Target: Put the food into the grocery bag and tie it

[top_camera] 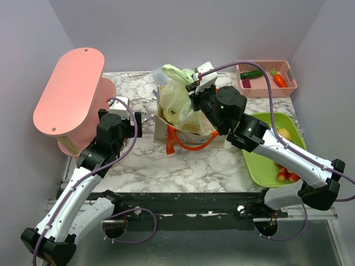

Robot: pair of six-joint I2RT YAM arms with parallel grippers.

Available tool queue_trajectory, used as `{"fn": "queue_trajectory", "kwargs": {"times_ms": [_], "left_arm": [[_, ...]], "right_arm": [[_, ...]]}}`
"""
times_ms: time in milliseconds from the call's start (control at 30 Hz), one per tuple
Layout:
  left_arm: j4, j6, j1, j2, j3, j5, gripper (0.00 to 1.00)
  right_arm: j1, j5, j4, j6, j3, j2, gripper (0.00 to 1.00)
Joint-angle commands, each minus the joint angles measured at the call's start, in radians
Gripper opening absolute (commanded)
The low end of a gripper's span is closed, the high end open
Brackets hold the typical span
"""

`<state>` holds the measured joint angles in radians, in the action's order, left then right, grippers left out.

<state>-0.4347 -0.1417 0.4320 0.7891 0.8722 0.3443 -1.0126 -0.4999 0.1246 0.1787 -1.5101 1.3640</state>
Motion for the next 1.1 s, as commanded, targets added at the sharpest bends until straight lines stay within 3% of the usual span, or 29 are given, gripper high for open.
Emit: {"fn": "queue_trajectory", "kwargs": {"times_ms": [0, 333, 600, 1067], "left_arm": [[0.018, 0.006, -0.006, -0.015, -0.012, 0.013, 0.99], [0.018, 0.007, -0.006, -0.024, -0.015, 0.016, 0.99], [0.018, 0.007, -0.006, -0.024, -0.013, 0.013, 0.98], [0.017, 0.007, -0.006, -0.028, -0.015, 0.016, 0.99]], "right_arm": [[0.036, -0.031, -0.069, 0.014, 0.043, -0.036, 0.01], [0.089, -0.083, -0.005, -0.020, 0.072, -0.012, 0.01], [0.104, 0.025, 0.071, -0.079, 0.103, 0.032, 0.01], [0.198, 0.165, 0.024, -0.217, 0.222, 0.180, 0.01]]}}
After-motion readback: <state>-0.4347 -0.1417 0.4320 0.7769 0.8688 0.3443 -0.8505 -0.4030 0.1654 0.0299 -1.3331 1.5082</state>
